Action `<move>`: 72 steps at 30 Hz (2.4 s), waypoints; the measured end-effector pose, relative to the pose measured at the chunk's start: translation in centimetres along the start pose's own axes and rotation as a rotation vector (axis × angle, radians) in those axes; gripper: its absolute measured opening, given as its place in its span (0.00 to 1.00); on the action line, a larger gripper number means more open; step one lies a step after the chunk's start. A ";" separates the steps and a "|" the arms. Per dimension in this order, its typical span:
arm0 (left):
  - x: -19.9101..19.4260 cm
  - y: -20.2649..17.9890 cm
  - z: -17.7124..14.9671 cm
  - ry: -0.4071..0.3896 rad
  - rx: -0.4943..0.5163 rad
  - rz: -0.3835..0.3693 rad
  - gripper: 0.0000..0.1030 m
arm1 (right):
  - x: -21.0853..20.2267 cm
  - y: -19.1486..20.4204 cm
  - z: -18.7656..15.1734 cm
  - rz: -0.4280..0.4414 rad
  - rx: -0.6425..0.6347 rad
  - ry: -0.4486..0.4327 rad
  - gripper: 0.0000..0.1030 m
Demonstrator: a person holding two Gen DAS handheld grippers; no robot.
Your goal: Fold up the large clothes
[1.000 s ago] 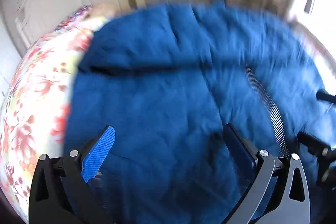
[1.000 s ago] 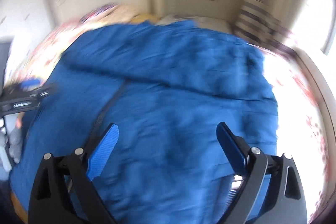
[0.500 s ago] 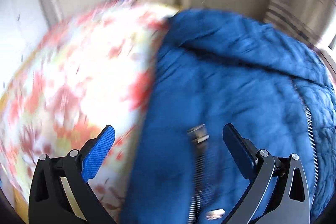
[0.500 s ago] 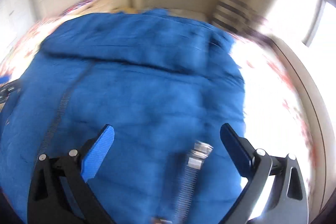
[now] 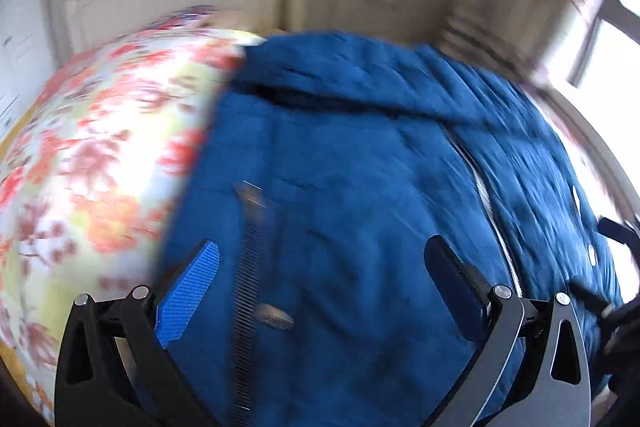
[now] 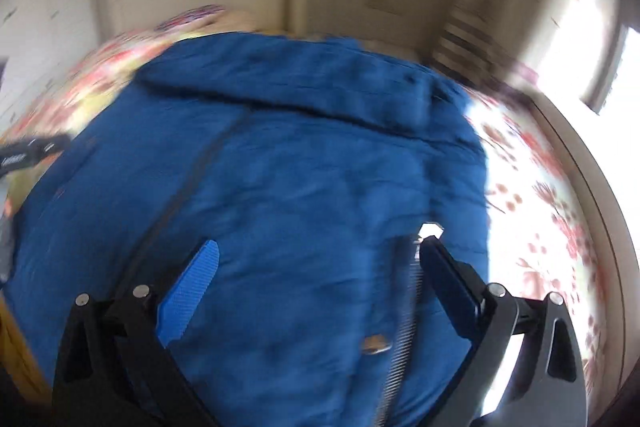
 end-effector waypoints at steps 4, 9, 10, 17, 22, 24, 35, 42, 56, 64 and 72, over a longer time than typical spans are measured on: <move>2.4 -1.2 -1.8 0.087 0.144 0.121 0.96 | 1.8 7.4 -1.9 0.051 -0.187 0.090 0.97; 1.9 0.8 -2.0 0.108 0.039 0.138 0.96 | 1.9 6.1 -2.7 0.050 -0.111 0.108 0.97; 0.9 1.6 -2.2 0.090 0.023 0.150 0.96 | 1.8 5.9 -3.0 0.050 -0.090 0.113 0.97; -1.4 8.1 -5.6 0.053 -0.062 0.141 0.96 | -1.2 1.2 -6.3 -0.025 -0.008 0.089 0.97; -3.1 7.9 -6.0 0.025 -0.083 0.154 0.96 | -1.1 0.2 -9.1 0.020 0.075 0.085 0.97; -5.1 6.1 -5.9 -0.018 -0.103 0.069 0.96 | -1.6 0.6 -8.6 -0.013 0.060 0.098 0.97; -4.6 -4.2 -11.1 -0.029 0.161 -0.044 0.96 | -3.0 9.3 -9.1 0.101 -0.116 0.015 0.97; -6.9 0.7 -9.7 -0.074 0.045 -0.032 0.96 | -5.5 5.7 -9.4 0.092 -0.039 -0.006 0.97; -8.5 7.8 -9.1 -0.123 -0.065 0.012 0.96 | -7.0 -2.1 -13.1 0.038 0.131 -0.031 0.97; -7.4 14.3 -10.1 -0.051 -0.248 -0.070 0.96 | -8.1 -8.6 -17.9 0.131 0.395 -0.048 0.84; -8.0 12.7 -11.0 -0.035 -0.201 -0.177 0.95 | -8.8 -6.8 -19.1 0.254 0.405 -0.093 0.55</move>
Point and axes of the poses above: each gripper's, at about its wrist camera, not at the fingertips, and x roughly the way its jaws point, y to its left, z to its top, the point moved 6 cm from there along x, roughly the way its jaws point, and after that the axes turned 7 degrees about -x, right-handed, at the moved point
